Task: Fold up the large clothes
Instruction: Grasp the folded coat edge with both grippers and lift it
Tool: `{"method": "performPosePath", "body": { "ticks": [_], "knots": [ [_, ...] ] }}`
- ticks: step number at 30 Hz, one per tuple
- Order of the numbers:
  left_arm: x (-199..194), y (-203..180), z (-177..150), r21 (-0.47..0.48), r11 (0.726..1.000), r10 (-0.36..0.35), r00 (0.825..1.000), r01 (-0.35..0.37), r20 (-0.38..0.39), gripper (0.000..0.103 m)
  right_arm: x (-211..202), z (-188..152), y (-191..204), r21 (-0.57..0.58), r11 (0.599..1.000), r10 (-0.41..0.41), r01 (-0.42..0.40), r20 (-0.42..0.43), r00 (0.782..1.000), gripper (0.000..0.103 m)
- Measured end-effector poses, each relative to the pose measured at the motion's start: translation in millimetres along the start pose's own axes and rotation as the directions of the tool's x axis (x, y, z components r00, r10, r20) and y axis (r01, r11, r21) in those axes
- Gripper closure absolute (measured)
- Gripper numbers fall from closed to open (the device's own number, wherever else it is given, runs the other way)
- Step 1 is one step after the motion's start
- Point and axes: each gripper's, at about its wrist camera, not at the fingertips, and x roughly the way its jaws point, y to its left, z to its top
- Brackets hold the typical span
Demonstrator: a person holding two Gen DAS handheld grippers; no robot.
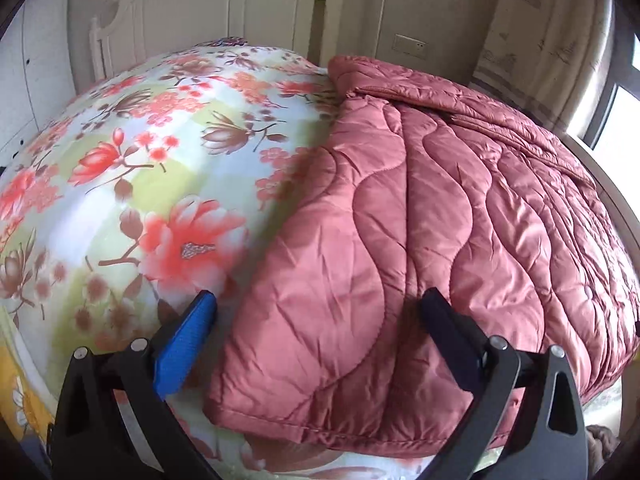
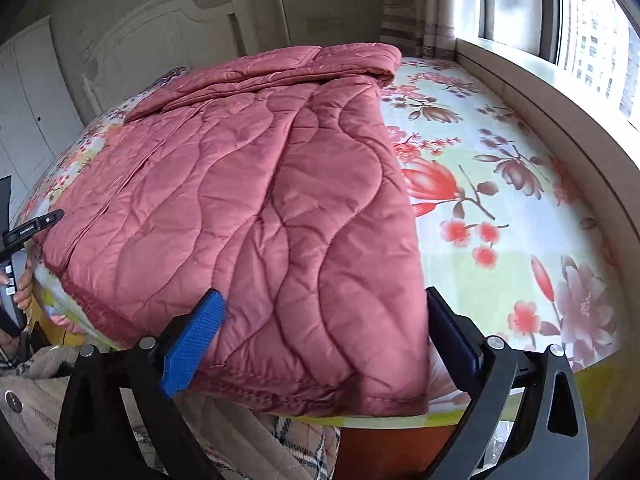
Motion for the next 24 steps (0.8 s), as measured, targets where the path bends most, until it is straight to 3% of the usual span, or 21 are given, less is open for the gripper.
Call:
{"method": "performPosePath", "body": {
  "ticks": [4,8,9,10,11,12,13,14,16,20,24],
  "knots": [
    [-1.7,11.4,2.0,-0.048,0.998,-0.051,0.999,0.051,0.003,0.002,-6.4,-2.8,-16.7,0.057,0.998,-0.002,0.001,0.017,1.0,0.015],
    [-2.3,5.2,-1.9,-0.034,0.998,-0.044,0.999,0.044,0.009,0.003,-10.4,-7.4,-16.9,0.053,0.999,0.008,-0.01,0.027,1.0,0.022],
    [-2.9,-3.2,-4.2,-0.011,0.999,-0.051,0.999,0.051,0.009,0.003,-10.9,-10.2,-9.3,0.024,1.0,0.014,-0.015,0.033,0.999,0.031],
    [-4.0,-10.0,-6.0,0.01,0.998,-0.062,0.998,0.061,0.009,0.007,-11.8,-12.9,-0.7,-0.004,1.0,0.017,-0.017,0.047,0.999,0.04],
    [-6.2,-18.6,-8.2,0.038,0.997,-0.067,0.998,0.066,0.011,0.015,-11.6,-14.5,5.4,-0.012,1.0,0.017,-0.016,0.061,0.998,0.056],
    [-8.1,-24.4,-9.1,0.061,0.996,-0.068,0.998,0.067,0.015,0.044,-10.9,-14.9,8.8,0.0,0.999,0.032,-0.032,0.073,0.997,0.073],
    [-10.5,-28.6,-9.2,0.074,0.993,-0.093,0.996,0.092,0.01,0.074,-9.3,-14.1,10.0,0.021,0.997,0.067,-0.069,0.076,0.995,0.079],
    [-12.9,-28.7,-8.6,0.061,0.988,-0.145,0.989,0.145,0.001,0.079,-9.2,-13.5,11.0,0.035,0.996,0.075,-0.078,0.087,0.993,0.08],
    [-23.1,-23.2,-4.9,0.031,0.982,-0.186,0.982,0.185,0.034,0.084,-12.2,-12.7,10.9,0.04,0.995,0.087,-0.091,0.106,0.991,0.081],
    [-46.7,-8.2,-2.5,-0.041,0.954,-0.293,0.952,0.298,0.089,0.085,-26.9,-9.6,-3.4,0.097,0.981,0.151,-0.167,0.148,0.977,0.083],
    [-82.1,-5.9,-9.5,-0.018,0.94,-0.336,0.931,0.342,0.141,0.085,-54.4,-8.0,-5.7,0.094,0.969,0.206,-0.228,0.198,0.958,0.083]
  ]
}}
